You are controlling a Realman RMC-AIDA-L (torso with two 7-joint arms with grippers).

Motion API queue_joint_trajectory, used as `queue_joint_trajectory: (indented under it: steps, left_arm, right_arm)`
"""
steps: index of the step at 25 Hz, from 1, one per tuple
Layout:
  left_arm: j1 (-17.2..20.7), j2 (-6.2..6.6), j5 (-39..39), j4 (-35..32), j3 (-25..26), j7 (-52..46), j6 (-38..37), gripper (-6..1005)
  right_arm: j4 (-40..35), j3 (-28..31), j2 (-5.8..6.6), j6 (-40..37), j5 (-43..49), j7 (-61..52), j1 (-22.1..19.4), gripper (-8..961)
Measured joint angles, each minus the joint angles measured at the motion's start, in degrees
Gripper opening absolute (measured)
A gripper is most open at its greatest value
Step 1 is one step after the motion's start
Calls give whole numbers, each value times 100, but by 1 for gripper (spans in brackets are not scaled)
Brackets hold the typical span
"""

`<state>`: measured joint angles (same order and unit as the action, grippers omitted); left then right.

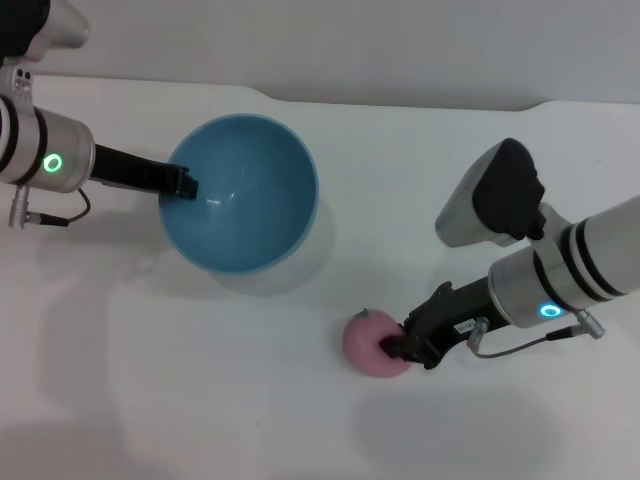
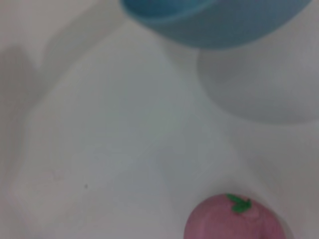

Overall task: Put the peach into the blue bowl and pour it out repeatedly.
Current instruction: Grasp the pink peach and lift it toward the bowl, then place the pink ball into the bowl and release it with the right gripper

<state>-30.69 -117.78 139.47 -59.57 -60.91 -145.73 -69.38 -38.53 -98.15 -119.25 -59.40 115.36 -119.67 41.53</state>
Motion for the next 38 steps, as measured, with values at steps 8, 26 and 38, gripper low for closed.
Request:
queue_joint_trajectory:
  steps: [8,26,38]
  left_arm:
    - [-298,4,8,487,-23,0,1,-2]
    - [-1191,-70,30,1099,-1880,-661,2,-1]
    - [-1301,-81,-14,1097,-2239,-1016,-70,-1]
  right_arm:
    - [-503,1176,67,-250,-99,109,-654,128]
    - [-2234,3272,34,-2365,-973,1819,-1333,79]
    - [-2147,1962,34,-2015,-643,1612,-1003,130]
